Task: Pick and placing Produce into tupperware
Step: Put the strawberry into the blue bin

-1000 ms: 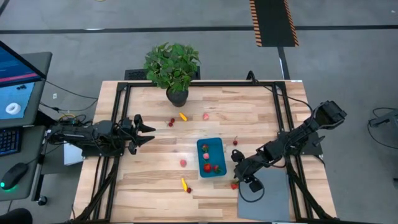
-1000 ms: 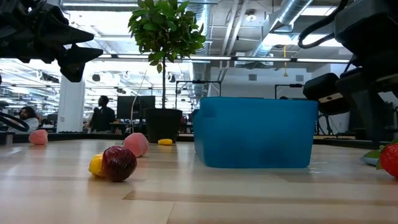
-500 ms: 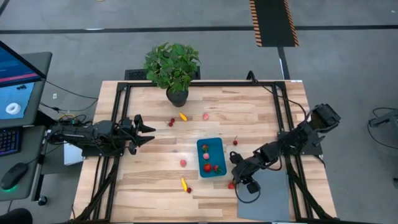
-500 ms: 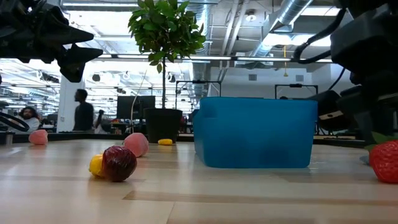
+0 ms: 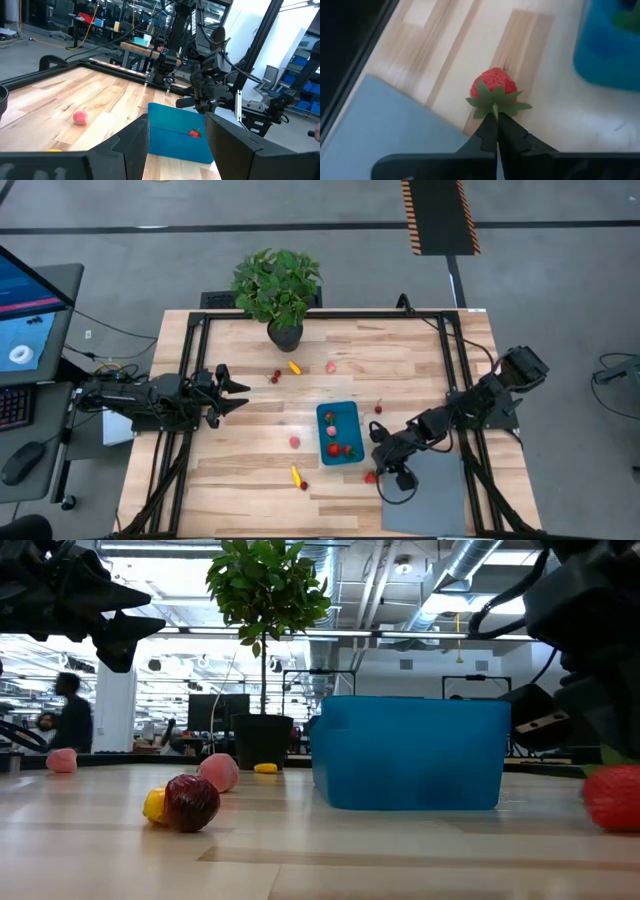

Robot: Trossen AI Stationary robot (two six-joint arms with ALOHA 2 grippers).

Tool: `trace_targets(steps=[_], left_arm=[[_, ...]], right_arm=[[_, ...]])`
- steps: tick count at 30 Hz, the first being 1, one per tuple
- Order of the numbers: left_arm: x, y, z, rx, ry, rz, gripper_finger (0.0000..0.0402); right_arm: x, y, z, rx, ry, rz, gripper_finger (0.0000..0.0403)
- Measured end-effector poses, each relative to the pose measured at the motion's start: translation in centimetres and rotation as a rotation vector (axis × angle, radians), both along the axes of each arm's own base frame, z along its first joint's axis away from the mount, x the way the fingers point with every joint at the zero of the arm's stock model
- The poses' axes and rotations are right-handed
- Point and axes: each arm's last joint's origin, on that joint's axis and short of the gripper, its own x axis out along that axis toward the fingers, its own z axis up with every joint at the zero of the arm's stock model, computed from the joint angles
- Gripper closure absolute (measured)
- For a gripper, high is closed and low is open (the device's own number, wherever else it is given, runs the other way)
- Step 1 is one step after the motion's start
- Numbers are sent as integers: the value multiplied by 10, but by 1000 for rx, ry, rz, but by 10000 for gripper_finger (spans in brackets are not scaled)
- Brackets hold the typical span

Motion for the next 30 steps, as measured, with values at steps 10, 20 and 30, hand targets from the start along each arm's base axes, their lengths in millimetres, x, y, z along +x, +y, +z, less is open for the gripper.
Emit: trace_targets(steps=[10, 20, 30], left_arm=[[0, 0, 0, 0, 0, 1, 221], [0, 0, 0, -1, -2, 5, 221], [0, 0, 0, -9, -2, 9, 221]], right_arm=[[24, -13, 22, 12, -82, -51, 382], [25, -58, 87, 32, -392, -163, 382], [-12, -101, 132, -62, -493, -280, 382]])
